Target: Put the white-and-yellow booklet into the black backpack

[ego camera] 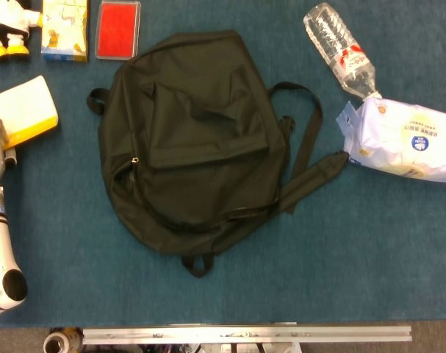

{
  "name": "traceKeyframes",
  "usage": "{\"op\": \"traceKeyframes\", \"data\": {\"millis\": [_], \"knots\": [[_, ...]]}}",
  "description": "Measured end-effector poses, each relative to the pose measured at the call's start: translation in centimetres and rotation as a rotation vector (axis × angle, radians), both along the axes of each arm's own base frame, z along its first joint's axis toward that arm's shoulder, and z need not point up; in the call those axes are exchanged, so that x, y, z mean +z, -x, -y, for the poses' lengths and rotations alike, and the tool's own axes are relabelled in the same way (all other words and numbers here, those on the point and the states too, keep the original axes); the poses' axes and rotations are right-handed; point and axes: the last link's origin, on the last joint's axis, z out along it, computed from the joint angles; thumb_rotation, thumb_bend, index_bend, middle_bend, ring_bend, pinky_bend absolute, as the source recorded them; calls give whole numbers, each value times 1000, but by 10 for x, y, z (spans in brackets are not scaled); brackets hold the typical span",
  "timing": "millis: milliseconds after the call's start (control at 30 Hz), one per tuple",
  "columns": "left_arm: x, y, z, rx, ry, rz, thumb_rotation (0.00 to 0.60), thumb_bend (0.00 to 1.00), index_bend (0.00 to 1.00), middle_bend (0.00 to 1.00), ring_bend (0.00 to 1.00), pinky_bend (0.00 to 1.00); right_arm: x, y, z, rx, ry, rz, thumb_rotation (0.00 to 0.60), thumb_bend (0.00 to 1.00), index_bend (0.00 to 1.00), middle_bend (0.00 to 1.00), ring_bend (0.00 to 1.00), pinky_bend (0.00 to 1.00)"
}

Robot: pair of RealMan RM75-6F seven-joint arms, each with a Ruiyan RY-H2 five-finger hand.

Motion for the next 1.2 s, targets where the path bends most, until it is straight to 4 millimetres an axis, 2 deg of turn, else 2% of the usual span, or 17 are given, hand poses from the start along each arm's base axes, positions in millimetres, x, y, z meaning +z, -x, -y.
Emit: {"op": "traceKeyframes", "data": {"millis": [267,567,967,1200], "knots": [[3,1,-3,-25,-43,32,600,364,684,582,482,522,1,-1,-1,3,8,7,600,219,343,353,227,287],[12,-2,-3,-112,-63,56,600,364,758,628,493,552,1,-8,1,29,6,10,600,219,350,354,227,287],[43,-9,5,-337,-88,-5,600,363,788,636,495,560,-7,-25,9,87,-23,10,600,217,351,354,227,287],[64,-21,13,-480,-99,-8,600,361,788,636,492,561,-14,-40,17,125,-77,24,600,207,351,357,228,304]]}}
